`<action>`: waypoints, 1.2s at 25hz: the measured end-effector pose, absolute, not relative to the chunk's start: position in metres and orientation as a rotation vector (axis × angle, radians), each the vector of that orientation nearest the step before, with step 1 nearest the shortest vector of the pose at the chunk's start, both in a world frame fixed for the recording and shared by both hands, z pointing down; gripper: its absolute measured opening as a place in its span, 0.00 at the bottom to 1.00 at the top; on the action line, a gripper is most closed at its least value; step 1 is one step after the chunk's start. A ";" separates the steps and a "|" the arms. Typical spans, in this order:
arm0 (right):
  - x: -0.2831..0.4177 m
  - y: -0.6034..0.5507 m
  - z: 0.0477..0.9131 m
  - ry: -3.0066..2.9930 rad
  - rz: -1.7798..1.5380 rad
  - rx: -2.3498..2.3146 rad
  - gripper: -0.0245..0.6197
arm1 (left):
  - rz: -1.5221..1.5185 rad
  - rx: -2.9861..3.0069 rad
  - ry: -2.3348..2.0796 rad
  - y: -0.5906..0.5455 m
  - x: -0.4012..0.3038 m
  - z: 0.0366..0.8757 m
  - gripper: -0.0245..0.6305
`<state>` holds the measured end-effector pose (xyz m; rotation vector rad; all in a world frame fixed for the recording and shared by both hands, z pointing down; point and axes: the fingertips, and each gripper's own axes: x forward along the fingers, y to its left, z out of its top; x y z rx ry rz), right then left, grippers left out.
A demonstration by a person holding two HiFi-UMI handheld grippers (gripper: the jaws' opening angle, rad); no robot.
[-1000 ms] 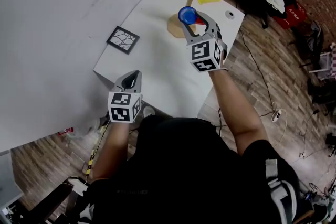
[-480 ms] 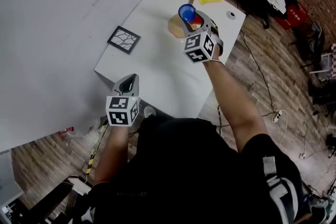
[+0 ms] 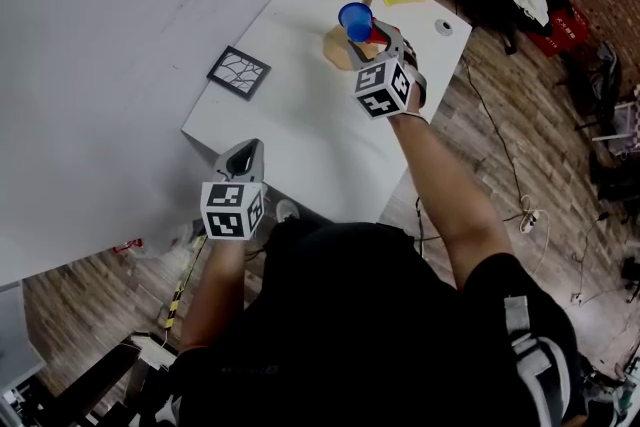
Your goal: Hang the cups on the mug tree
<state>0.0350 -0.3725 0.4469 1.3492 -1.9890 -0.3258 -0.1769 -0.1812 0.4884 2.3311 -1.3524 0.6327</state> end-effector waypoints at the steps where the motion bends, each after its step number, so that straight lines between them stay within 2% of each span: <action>1: 0.035 -0.370 0.447 -1.996 -0.319 1.348 0.40 | 0.632 2.336 -1.349 -0.182 -0.175 0.488 0.06; 9: 0.032 -0.330 0.433 -2.126 -0.201 1.371 0.40 | 0.629 2.389 -1.312 -0.186 -0.160 0.479 0.06; 21: 0.032 -0.231 0.403 -2.594 0.384 1.385 0.39 | 0.575 2.492 -1.185 -0.194 -0.121 0.455 0.06; 30: 0.058 -0.163 0.400 -2.682 0.571 1.480 0.08 | 0.546 2.631 -1.035 -0.187 -0.081 0.426 0.06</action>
